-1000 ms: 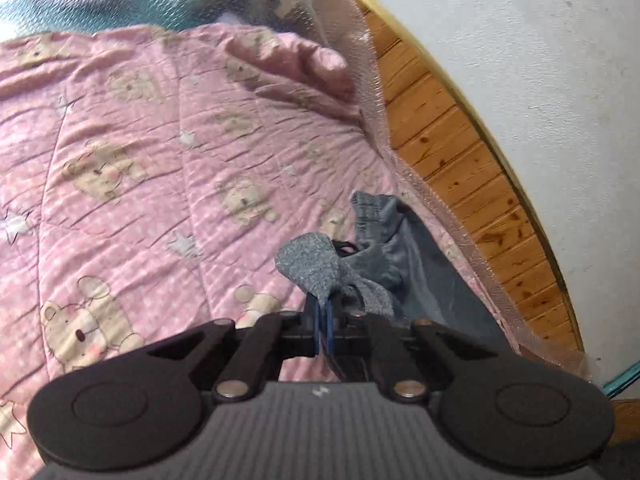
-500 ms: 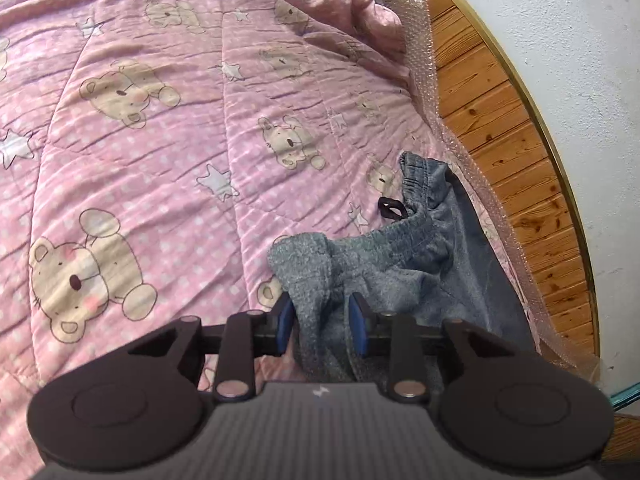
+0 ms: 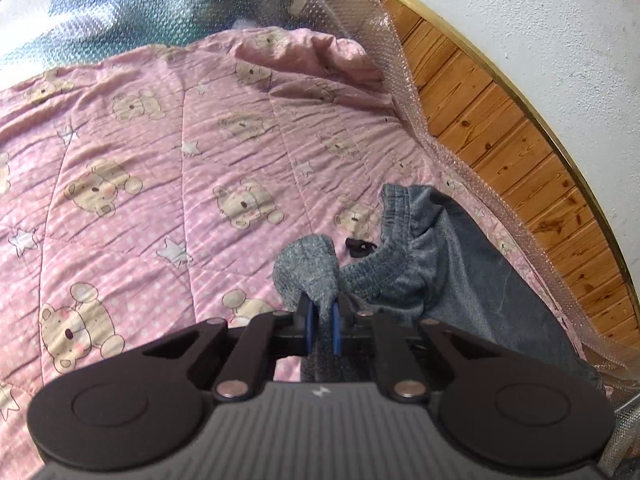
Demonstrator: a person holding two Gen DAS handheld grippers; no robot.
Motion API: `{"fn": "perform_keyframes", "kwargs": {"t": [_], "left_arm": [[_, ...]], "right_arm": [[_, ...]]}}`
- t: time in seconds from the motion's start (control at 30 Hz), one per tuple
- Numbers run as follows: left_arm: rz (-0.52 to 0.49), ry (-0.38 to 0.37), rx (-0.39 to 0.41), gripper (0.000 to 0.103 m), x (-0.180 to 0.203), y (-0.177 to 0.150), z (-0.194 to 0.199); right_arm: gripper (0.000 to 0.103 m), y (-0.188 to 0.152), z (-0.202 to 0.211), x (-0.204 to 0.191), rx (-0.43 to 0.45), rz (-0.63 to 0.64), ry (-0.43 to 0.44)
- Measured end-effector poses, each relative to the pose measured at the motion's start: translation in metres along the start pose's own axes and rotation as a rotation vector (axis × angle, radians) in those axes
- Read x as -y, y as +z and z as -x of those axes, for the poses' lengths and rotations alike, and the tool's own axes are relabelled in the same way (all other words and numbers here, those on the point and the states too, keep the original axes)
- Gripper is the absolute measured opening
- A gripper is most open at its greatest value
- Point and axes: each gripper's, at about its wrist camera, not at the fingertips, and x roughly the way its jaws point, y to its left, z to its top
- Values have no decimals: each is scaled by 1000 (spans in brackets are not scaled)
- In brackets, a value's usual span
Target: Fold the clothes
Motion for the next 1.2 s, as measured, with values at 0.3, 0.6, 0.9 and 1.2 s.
{"fn": "perform_keyframes", "kwargs": {"t": [0.3, 0.6, 0.9, 1.2], "left_arm": [[-1, 142, -10, 8, 3, 6, 2], [5, 150, -50, 8, -19, -13, 4], [27, 81, -11, 8, -4, 1, -3], [55, -82, 136, 7, 49, 116, 27]], "right_arm": [[2, 99, 12, 31, 45, -183, 77], [57, 29, 3, 55, 62, -439, 76], [56, -21, -19, 33, 26, -512, 123], [0, 58, 27, -22, 210, -515, 198]]}}
